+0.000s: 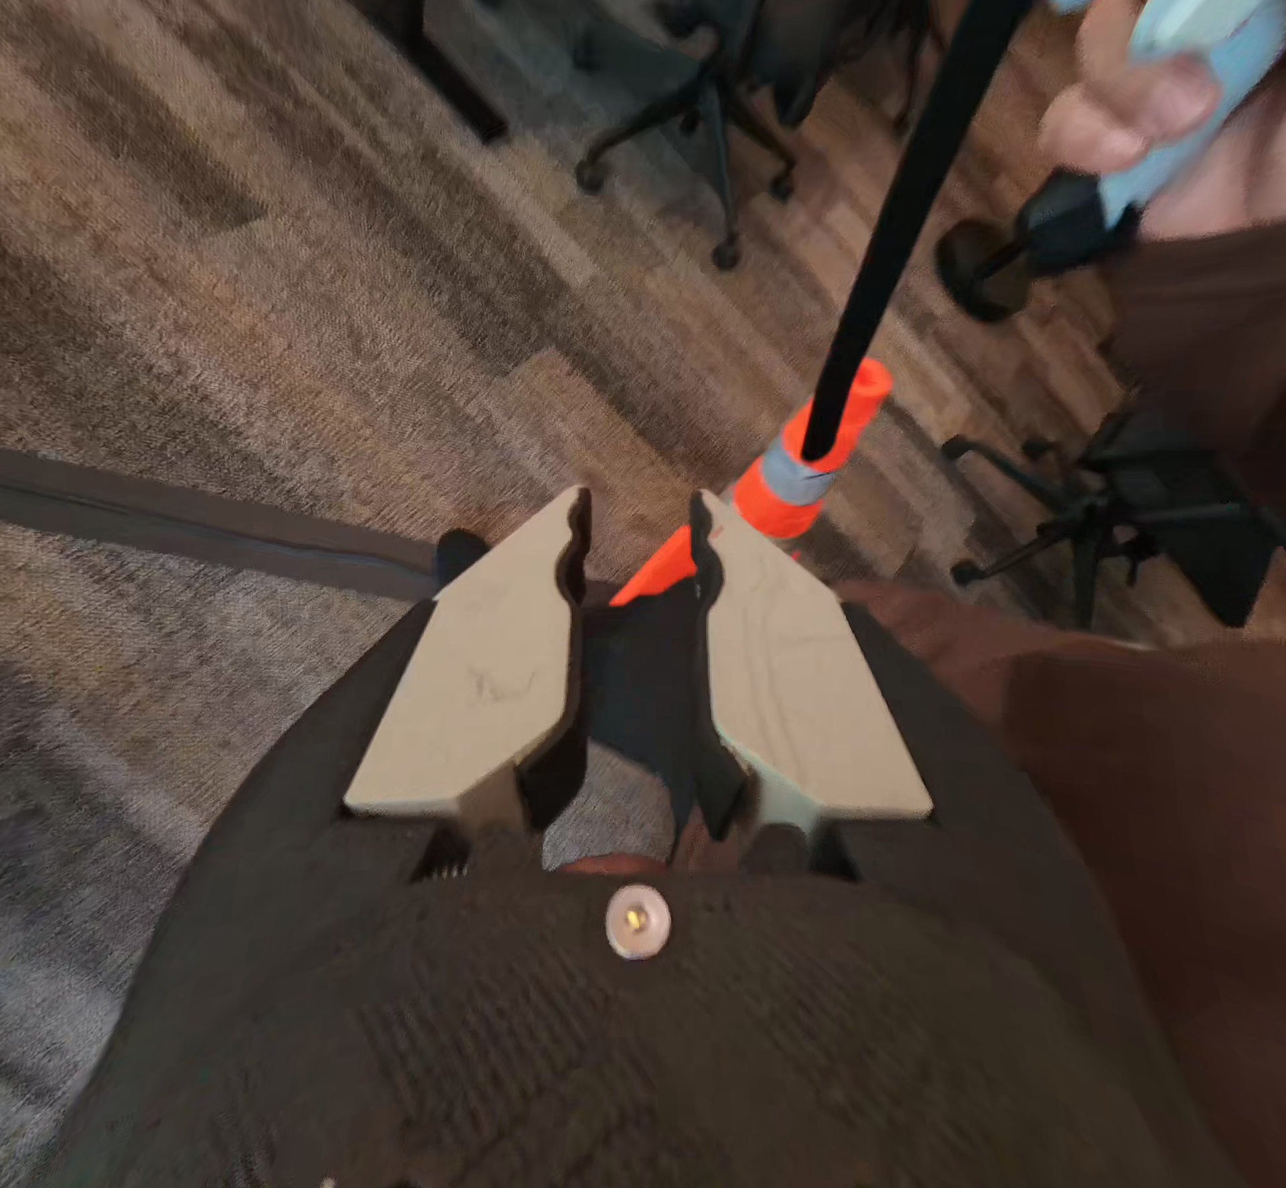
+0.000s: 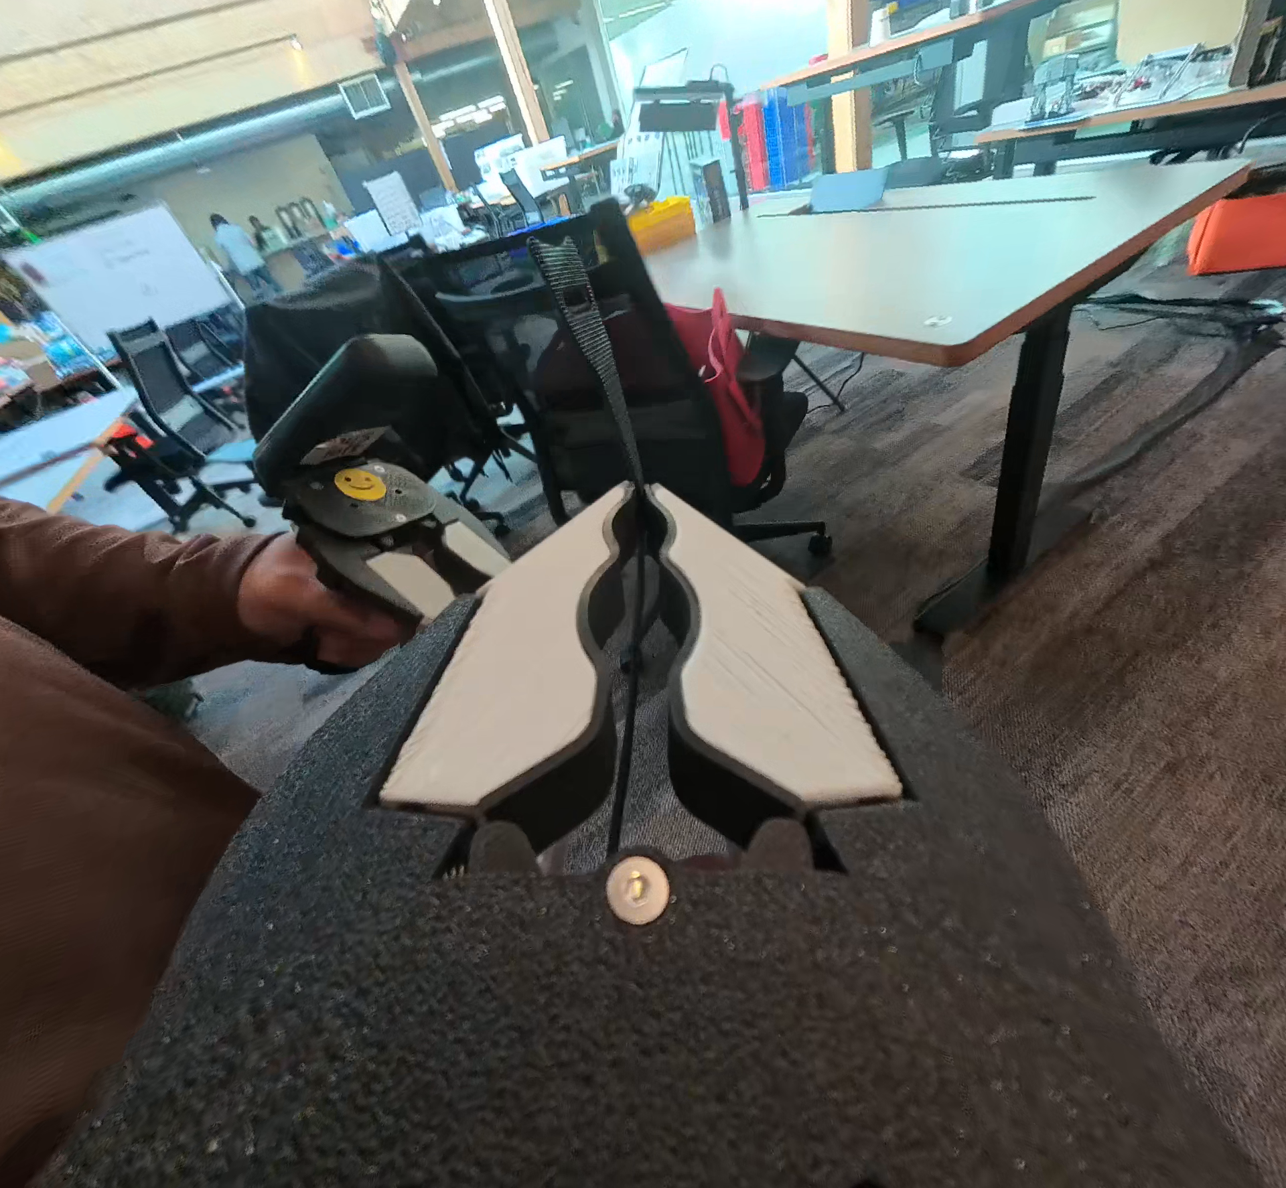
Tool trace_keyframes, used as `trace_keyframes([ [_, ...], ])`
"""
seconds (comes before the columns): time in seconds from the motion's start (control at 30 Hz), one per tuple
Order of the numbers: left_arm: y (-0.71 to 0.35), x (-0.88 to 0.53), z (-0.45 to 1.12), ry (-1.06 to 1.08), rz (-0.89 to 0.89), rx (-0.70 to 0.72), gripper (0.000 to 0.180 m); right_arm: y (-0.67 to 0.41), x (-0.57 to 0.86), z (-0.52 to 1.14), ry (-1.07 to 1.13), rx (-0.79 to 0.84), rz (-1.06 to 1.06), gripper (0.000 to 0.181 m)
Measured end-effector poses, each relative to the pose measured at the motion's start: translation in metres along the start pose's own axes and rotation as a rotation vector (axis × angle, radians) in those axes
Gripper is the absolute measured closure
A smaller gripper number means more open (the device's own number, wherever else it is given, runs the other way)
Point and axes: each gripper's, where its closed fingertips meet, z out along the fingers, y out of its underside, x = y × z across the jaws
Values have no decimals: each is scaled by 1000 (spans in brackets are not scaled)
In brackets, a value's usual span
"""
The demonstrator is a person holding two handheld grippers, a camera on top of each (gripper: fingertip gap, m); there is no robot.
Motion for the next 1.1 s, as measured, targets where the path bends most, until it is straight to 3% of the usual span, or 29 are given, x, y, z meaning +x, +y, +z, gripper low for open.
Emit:
trace_keyframes([
  [0.07,-39,-44,17,-24,-15,-87,152,-31,56,31,-46,10,72,181],
  [0.33,-228,-169,87,-48,-36,-11,151,-153,241,90,-76,-45,-60,181],
  [0.6,-335,-295,217,65,29,-109,151,-156,460,140,102,-74,53,181],
  [0.77,-459,-391,313,192,50,-149,152,-195,612,152,315,-101,122,181],
  [0.93,-653,-441,388,301,306,-102,153,-254,726,154,477,-79,61,181],
  [1.1,-789,-475,474,399,431,-90,150,-271,855,176,549,4,128,181],
])
